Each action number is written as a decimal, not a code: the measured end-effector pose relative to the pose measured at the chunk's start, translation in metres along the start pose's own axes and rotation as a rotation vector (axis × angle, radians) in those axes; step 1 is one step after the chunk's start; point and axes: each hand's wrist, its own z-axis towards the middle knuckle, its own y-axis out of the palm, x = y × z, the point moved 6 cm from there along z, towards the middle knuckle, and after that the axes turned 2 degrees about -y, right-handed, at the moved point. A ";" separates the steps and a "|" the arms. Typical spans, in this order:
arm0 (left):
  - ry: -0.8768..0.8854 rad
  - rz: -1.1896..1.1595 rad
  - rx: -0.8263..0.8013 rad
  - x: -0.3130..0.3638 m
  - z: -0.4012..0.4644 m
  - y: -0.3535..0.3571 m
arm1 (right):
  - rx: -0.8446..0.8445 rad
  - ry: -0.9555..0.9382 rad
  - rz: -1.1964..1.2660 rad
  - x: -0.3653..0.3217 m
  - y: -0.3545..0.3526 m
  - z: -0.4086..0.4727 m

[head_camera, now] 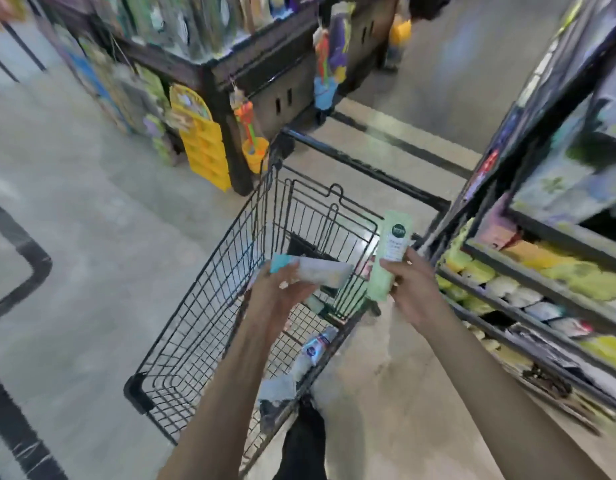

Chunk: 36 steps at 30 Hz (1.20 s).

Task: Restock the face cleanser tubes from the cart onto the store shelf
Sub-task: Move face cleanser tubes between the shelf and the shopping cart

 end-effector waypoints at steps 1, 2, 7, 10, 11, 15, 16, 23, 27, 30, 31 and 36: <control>-0.001 0.002 -0.008 -0.004 -0.009 0.016 | 0.021 -0.021 0.031 -0.012 -0.018 -0.012; -0.001 0.013 -0.025 -0.011 -0.019 0.034 | 0.045 -0.043 0.052 -0.022 -0.038 -0.024; 0.000 0.087 -0.117 -0.060 -0.075 0.130 | 0.169 -0.162 0.078 -0.068 -0.140 -0.105; -0.035 0.110 -0.183 -0.097 -0.100 0.182 | 0.219 -0.242 0.118 -0.087 -0.199 -0.154; -0.035 0.134 -0.213 -0.108 -0.111 0.200 | 0.244 -0.265 0.131 -0.092 -0.218 -0.170; -0.086 0.212 -0.357 -0.159 -0.147 0.260 | 0.345 -0.350 0.196 -0.108 -0.293 -0.230; -0.115 0.222 -0.379 -0.171 -0.155 0.275 | 0.371 -0.372 0.200 -0.111 -0.310 -0.244; -0.331 0.266 -0.488 -0.235 -0.215 0.366 | 0.493 -0.493 0.220 -0.135 -0.401 -0.320; -0.408 0.262 -0.575 -0.262 -0.233 0.410 | 0.544 -0.530 0.239 -0.150 -0.437 -0.346; -0.414 0.235 -0.694 -0.278 -0.247 0.445 | 0.558 -0.549 0.234 -0.162 -0.462 -0.357; -0.401 0.236 -0.748 -0.282 -0.252 0.457 | 0.558 -0.555 0.244 -0.165 -0.471 -0.359; -0.320 0.303 -0.940 -0.303 -0.264 0.510 | 0.575 -0.569 0.232 -0.187 -0.515 -0.359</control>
